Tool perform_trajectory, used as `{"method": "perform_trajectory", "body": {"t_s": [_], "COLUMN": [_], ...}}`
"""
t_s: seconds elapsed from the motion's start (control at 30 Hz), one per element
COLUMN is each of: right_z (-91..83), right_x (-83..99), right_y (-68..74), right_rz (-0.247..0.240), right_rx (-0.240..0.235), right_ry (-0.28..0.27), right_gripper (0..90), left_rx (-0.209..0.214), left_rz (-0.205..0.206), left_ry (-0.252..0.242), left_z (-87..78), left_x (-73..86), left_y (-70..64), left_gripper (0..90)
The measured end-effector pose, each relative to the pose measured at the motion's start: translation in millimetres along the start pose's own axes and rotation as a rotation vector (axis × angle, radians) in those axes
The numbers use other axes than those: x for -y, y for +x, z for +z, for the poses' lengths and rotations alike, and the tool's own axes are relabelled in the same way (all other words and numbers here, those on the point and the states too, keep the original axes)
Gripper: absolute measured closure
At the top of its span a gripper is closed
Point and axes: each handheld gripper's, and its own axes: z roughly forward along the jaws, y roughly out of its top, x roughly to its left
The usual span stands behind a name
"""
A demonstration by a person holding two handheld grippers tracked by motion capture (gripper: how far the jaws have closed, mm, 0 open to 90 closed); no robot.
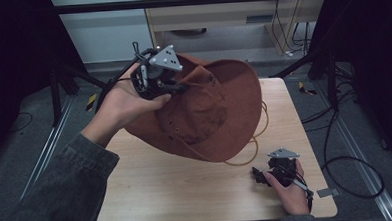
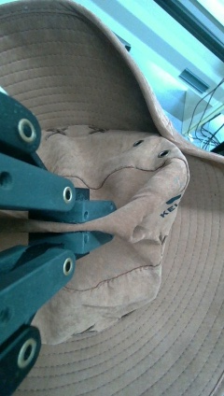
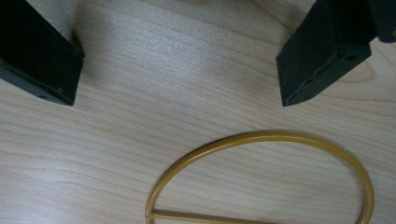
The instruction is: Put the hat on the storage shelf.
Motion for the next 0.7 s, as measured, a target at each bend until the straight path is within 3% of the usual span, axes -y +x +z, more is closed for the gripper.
{"method": "perform_trajectory", "body": {"t_s": [0.23,0.7], "right_z": [-0.1,0.0], "right_x": [0.1,0.1], "right_y": [-0.1,-0.2], "right_rz": [-0.001,-0.002], "right_rx": [-0.001,-0.001], "right_ry": [0.0,0.0], "right_gripper": [0.4,0.4], "left_rx": [0.018,0.041], "left_rz": [0.019,0.05], "left_ry": [0.013,0.006], "left_z": [17.6,35.3], "left_x": [-10.8,-36.9], "left_y": [-3.4,-6.3], "left_gripper": [88.5,88.5]}}
